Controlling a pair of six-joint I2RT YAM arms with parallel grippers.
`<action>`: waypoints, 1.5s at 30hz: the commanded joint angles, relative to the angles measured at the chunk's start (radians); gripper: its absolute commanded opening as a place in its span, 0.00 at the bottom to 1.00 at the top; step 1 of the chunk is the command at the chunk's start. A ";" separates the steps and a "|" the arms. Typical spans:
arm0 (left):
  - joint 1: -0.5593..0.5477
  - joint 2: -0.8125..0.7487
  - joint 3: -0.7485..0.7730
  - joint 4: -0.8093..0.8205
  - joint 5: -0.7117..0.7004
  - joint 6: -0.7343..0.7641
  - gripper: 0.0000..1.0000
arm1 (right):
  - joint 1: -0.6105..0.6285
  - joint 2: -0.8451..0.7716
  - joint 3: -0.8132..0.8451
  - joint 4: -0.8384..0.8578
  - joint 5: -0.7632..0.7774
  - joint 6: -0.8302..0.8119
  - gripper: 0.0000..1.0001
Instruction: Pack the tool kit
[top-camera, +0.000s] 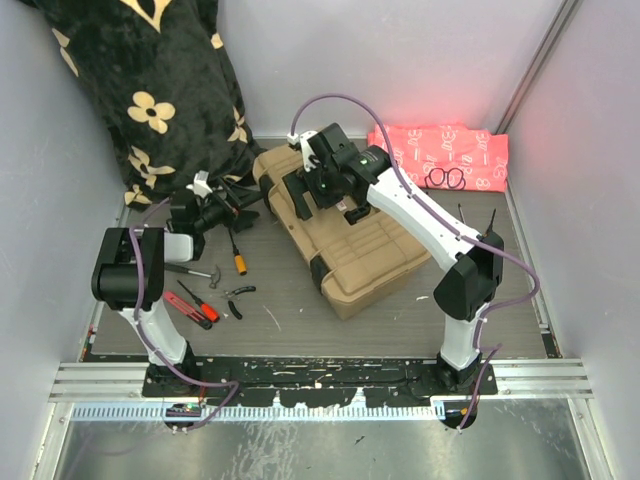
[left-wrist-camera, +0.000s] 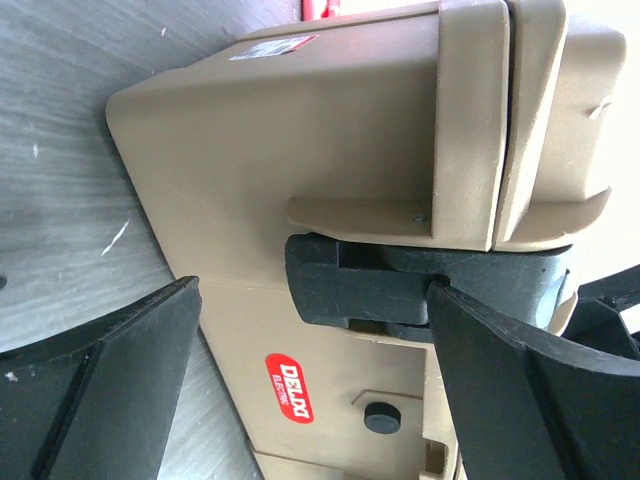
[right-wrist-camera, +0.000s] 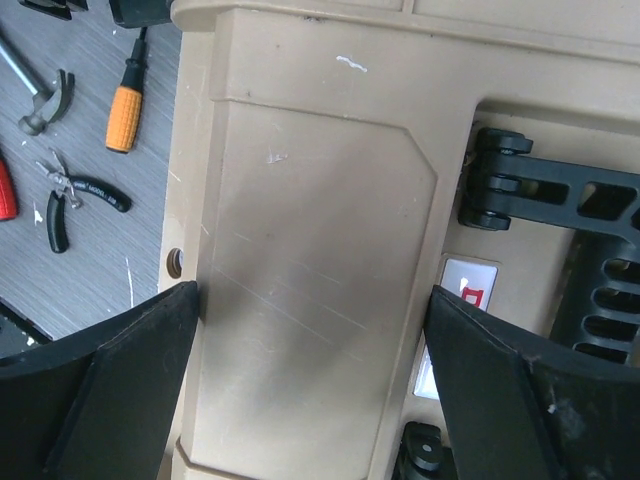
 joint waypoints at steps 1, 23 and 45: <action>-0.052 0.067 0.101 0.180 0.059 -0.051 0.98 | 0.011 0.139 -0.009 -0.097 -0.056 0.027 0.92; 0.000 0.280 0.294 0.377 0.200 -0.251 1.00 | -0.110 0.194 0.005 -0.077 -0.069 0.122 0.89; -0.007 0.398 0.337 0.503 0.283 -0.269 0.98 | -0.109 0.204 -0.018 -0.056 -0.099 0.145 0.88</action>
